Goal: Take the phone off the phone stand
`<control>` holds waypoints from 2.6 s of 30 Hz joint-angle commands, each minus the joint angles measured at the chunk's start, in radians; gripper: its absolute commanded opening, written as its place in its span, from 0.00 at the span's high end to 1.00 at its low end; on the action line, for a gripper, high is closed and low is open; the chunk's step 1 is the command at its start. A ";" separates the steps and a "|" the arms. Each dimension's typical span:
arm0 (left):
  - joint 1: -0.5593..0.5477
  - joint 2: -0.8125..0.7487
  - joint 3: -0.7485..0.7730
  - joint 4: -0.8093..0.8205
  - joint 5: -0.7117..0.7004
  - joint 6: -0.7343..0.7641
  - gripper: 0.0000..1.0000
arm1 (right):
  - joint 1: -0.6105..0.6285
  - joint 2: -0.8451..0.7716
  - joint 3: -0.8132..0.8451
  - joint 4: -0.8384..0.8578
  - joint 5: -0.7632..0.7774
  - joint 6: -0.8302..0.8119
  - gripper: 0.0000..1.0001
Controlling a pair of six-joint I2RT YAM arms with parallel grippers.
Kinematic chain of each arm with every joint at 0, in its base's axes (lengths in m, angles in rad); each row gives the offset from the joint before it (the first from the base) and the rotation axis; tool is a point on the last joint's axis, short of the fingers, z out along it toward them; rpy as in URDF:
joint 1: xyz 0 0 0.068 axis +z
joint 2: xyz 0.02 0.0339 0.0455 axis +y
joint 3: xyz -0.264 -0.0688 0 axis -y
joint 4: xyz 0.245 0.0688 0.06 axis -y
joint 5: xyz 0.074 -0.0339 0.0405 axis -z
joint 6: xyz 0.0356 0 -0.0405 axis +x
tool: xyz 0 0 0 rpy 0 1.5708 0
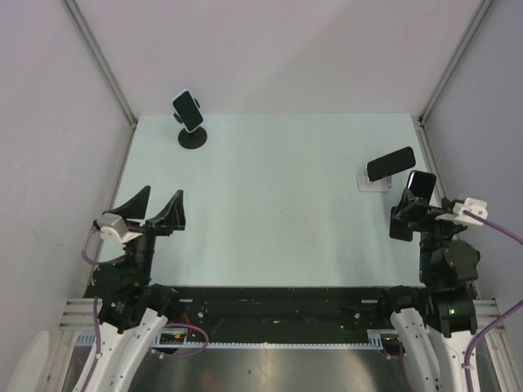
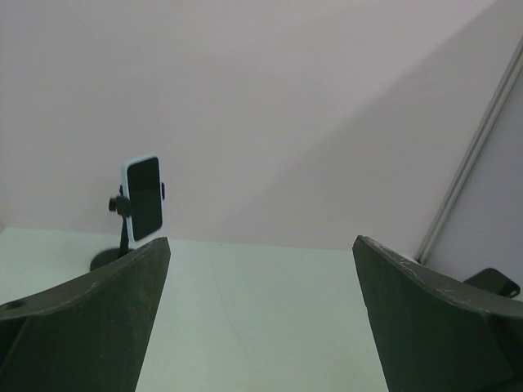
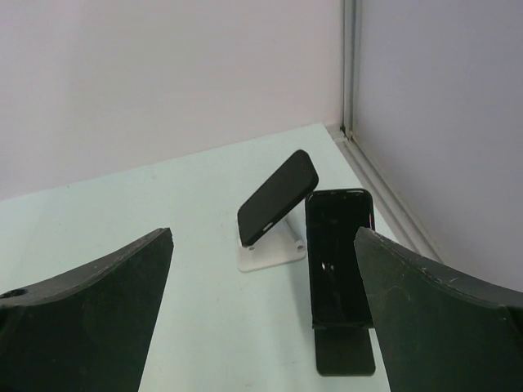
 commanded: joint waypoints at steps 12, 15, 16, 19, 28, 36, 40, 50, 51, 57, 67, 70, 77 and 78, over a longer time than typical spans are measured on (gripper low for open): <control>-0.016 0.076 0.055 -0.200 0.059 -0.058 0.00 | -0.064 0.637 0.315 -0.345 0.144 0.282 0.00; -0.031 0.061 0.053 -0.203 0.051 -0.050 0.00 | -0.109 0.707 0.316 -0.335 0.107 0.317 0.00; -0.037 0.061 0.053 -0.205 0.050 -0.047 0.00 | -0.145 0.723 0.316 -0.329 0.107 0.326 0.00; -0.052 0.062 0.053 -0.208 0.041 -0.042 0.00 | -0.211 0.783 0.316 -0.292 0.098 0.341 0.00; -0.088 0.068 0.055 -0.206 0.042 -0.031 0.00 | -0.393 0.917 0.315 -0.105 -0.137 0.216 0.00; -0.094 0.082 0.052 -0.206 0.045 -0.030 0.00 | -0.414 0.996 0.315 -0.005 -0.226 0.078 0.00; -0.097 0.098 0.053 -0.208 0.048 -0.027 0.00 | -0.442 1.011 0.316 0.009 -0.278 0.064 0.00; -0.097 0.139 0.053 -0.205 0.056 -0.031 0.00 | -0.471 1.068 0.315 0.036 -0.356 0.032 0.00; -0.097 0.144 0.053 -0.205 0.056 -0.031 0.00 | -0.474 1.074 0.315 0.038 -0.358 0.027 0.00; -0.097 0.153 0.053 -0.202 0.059 -0.031 0.00 | -0.482 1.099 0.315 0.038 -0.387 0.013 0.00; -0.098 0.156 0.053 -0.200 0.074 -0.031 0.00 | -0.494 1.111 0.290 0.063 -0.416 0.009 0.10; -0.097 0.160 0.053 -0.200 0.085 -0.031 0.00 | -0.495 1.093 0.286 0.061 -0.416 0.009 0.18; -0.098 0.177 0.053 -0.200 0.108 -0.035 0.00 | -0.494 1.060 0.281 0.052 -0.412 0.018 0.46; -0.098 0.180 0.053 -0.200 0.111 -0.033 0.00 | -0.494 1.047 0.281 0.050 -0.410 0.019 0.53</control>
